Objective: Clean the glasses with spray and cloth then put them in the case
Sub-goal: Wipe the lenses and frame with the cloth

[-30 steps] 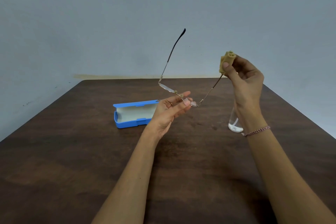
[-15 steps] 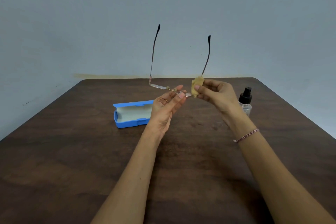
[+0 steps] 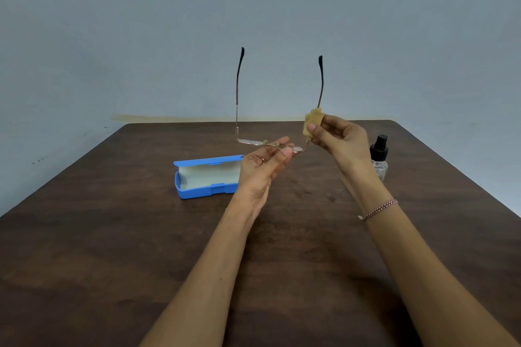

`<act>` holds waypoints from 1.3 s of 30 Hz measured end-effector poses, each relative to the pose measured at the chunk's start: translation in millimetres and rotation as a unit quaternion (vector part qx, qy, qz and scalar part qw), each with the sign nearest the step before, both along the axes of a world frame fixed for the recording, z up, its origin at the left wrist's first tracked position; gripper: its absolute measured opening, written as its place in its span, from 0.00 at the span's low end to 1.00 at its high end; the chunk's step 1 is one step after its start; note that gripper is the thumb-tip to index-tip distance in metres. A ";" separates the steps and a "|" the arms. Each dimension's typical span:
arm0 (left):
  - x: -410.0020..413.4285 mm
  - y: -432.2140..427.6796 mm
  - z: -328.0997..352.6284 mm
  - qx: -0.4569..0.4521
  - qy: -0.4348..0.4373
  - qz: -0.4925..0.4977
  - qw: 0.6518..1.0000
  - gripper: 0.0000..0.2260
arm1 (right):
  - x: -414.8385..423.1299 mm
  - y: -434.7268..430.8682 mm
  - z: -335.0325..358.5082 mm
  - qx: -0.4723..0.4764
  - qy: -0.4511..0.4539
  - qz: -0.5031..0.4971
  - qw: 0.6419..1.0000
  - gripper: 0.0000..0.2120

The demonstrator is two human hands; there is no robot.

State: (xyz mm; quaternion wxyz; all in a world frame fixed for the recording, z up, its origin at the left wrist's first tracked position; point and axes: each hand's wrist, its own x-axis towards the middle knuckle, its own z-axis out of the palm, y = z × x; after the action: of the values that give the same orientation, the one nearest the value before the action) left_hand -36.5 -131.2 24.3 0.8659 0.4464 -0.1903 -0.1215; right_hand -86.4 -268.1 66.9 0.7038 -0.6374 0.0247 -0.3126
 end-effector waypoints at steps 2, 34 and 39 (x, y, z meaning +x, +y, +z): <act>-1.1 0.8 0.7 -0.018 0.010 0.000 1.000 0.08 | 0.3 -1.6 -1.8 -0.026 0.032 0.026 0.999 0.12; 0.7 0.7 -8.8 0.101 -0.057 -0.079 0.990 0.12 | -17.9 -17.3 24.3 -0.033 -0.093 -0.155 0.983 0.12; -0.7 2.7 -7.2 0.133 -0.055 -0.083 0.986 0.13 | -19.3 -17.2 28.2 -0.081 -0.117 -0.190 0.971 0.14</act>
State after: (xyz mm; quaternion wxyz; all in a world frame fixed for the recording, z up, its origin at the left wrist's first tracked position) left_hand -37.2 -128.5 17.1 0.7740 0.5459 -0.2563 -0.1928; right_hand -105.6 -285.3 95.1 0.5756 -0.6348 0.0377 -0.5142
